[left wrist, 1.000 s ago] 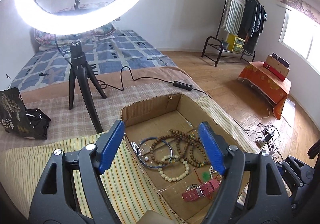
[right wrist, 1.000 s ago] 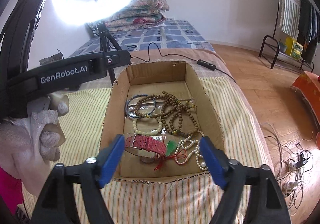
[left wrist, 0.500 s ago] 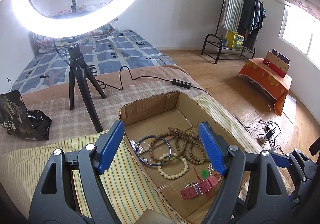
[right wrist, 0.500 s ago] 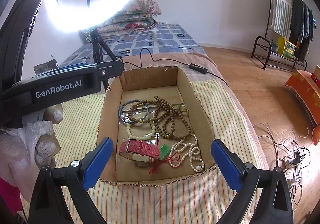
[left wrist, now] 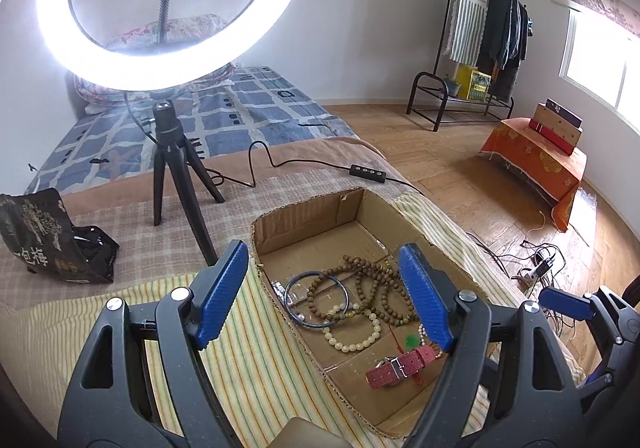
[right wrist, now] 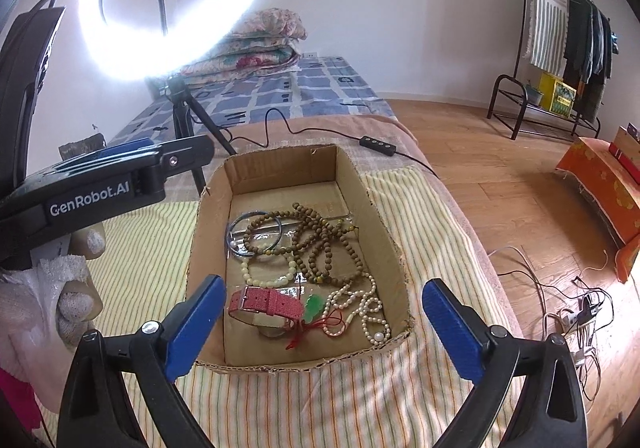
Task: Organize jewelry
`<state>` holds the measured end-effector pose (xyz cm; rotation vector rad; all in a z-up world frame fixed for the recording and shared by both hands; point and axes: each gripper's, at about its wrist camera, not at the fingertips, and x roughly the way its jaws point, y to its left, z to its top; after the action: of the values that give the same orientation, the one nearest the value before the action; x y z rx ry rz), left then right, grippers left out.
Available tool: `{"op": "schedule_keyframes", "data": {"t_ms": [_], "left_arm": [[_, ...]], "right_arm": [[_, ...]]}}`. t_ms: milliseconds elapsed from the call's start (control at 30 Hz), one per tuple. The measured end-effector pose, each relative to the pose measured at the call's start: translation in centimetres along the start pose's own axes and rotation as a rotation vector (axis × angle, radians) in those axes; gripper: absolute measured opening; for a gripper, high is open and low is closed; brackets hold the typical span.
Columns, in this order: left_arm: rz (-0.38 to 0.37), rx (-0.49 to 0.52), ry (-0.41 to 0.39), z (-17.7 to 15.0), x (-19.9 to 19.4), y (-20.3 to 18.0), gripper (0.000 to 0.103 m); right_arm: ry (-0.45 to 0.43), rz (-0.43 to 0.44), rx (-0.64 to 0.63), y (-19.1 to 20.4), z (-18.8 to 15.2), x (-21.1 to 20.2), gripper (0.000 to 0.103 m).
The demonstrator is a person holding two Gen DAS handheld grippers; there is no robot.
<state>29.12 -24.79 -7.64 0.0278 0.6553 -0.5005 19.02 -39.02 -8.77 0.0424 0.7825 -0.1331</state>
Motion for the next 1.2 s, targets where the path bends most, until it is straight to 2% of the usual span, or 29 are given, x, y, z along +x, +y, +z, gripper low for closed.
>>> {"op": "schedule_keyframes", "data": {"t_ms": [267,467,667,733,800,900,1033,1200], "left_arm": [[0.034,-0.003,-0.045,0.1,-5.1,0.9,0.08],[0.062,-0.012,-0.065,-0.3,-9.6,2.0,0.08],[0.091,0.019,-0.086,-0.8,-14.4,1.8,0.08],[0.095,0.032,-0.089,-1.1,-15.9,1.5,0.084],[0.107,0.045,-0.101,-1.6,-17.1,1.3,0.1],[0.122,0.038,-0.125,-2.8,-18.8,1.3,0.101],[0.116,0.024,-0.103,-4.0,-19.7,1.4,0.101],[0.128,0.057,-0.097,-5.3,-20.6,0.4,0.101]], "right_arm": [[-0.04,-0.026,0.015,-0.1,0.4,-3.6,0.1],[-0.095,-0.068,-0.02,0.9,0.5,-7.2,0.103],[-0.127,-0.085,-0.033,1.7,0.3,-10.0,0.103],[-0.135,-0.091,-0.036,2.0,0.1,-10.8,0.103],[-0.143,-0.092,-0.03,2.1,-0.2,-11.4,0.103],[-0.148,-0.093,-0.024,2.0,-0.6,-12.1,0.103],[-0.148,-0.093,-0.013,1.9,-1.0,-12.5,0.103],[-0.145,-0.099,-0.001,1.7,-1.5,-12.7,0.103]]}}
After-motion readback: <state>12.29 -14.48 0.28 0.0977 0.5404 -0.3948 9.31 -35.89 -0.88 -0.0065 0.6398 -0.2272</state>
